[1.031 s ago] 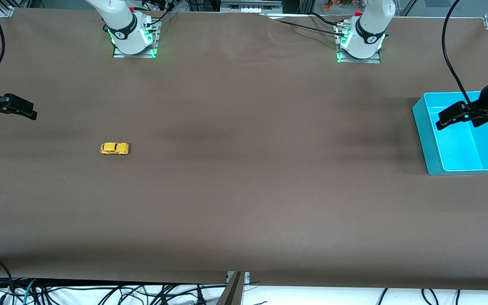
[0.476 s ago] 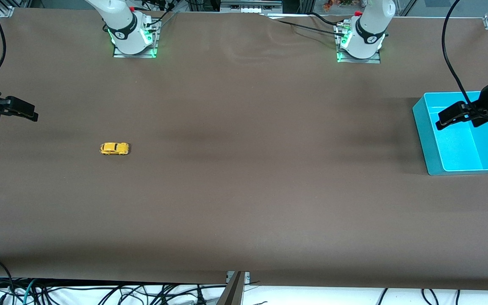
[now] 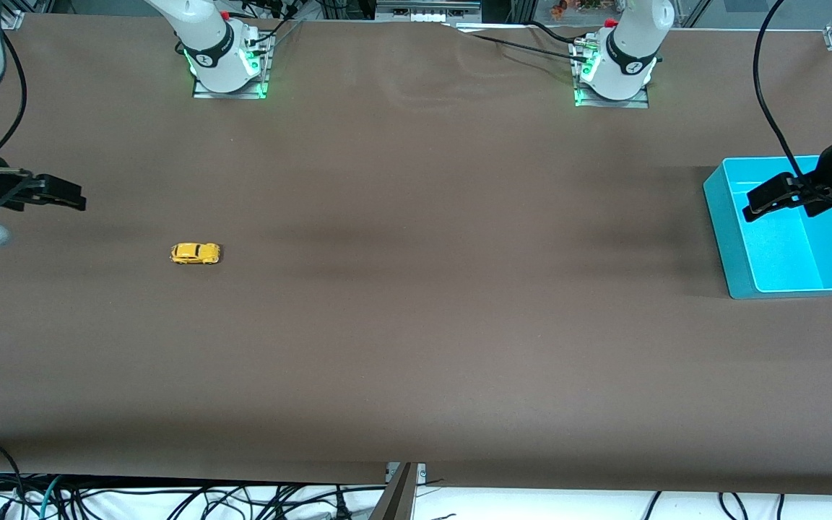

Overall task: Wind and store yellow beetle car
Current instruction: 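Reach the right gripper down toward the yellow beetle car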

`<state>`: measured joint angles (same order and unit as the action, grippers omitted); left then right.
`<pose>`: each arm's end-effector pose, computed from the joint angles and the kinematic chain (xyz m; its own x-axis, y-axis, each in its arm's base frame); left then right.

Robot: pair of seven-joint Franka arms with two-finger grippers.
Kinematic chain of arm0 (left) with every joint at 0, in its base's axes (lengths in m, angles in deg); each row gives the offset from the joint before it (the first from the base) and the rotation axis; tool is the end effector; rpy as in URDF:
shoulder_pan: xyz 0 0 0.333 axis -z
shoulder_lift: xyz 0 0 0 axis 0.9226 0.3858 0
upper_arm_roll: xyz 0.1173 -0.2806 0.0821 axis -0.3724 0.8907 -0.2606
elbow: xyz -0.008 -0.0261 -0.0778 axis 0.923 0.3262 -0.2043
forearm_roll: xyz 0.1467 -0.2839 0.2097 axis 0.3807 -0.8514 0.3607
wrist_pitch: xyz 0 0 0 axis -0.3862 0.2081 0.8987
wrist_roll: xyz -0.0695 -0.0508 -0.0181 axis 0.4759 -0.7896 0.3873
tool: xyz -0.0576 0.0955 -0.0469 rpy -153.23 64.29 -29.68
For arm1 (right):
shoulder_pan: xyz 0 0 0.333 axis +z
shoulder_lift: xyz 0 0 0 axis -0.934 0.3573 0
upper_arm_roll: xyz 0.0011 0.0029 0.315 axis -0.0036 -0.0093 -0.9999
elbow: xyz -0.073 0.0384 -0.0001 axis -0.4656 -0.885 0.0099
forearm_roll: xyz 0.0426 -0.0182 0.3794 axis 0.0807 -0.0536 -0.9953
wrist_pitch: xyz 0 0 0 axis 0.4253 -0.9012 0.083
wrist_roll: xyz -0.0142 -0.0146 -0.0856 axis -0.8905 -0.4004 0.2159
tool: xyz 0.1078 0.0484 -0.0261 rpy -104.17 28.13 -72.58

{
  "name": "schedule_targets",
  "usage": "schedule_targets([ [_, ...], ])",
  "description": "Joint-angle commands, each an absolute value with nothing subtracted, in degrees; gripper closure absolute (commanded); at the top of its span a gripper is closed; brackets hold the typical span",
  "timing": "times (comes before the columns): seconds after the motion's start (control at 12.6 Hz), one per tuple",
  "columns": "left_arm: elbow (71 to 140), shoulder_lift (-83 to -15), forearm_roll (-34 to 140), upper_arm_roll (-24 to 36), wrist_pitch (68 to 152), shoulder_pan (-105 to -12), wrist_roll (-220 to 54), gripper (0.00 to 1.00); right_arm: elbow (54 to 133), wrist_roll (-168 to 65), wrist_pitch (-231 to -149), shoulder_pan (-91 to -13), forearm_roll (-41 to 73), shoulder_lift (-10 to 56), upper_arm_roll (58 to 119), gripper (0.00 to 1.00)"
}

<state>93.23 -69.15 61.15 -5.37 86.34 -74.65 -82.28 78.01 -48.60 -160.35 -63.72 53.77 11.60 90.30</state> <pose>0.5786 0.0068 0.5822 0.9912 0.1325 0.0018 0.1324 -0.9909 0.0241 0.5920 -0.0127 0.5355 0.9796 0.1003 -0.1740 0.1044 -0.9944 0.0146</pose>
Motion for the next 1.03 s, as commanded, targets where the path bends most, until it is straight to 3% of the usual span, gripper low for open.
schedule_targets([
  [0.0, 91.53, -68.30, 60.33, -5.36, 85.60, -74.61, -83.80, 0.00, 77.77, -38.62, -159.52, -61.60, 54.34, 14.97, 90.13, 0.00],
  [0.4, 91.44, -67.95, 60.33, -5.36, 85.60, -74.60, -83.62, 0.00, 79.26, -15.17, -162.84, -60.72, 54.60, 22.44, 90.13, 0.00],
  [0.95, 91.44, -67.78, 60.25, -5.36, 85.60, -74.60, -83.62, 0.00, 102.17, 14.39, -191.55, -61.07, 53.99, 20.62, 90.22, 0.00],
])
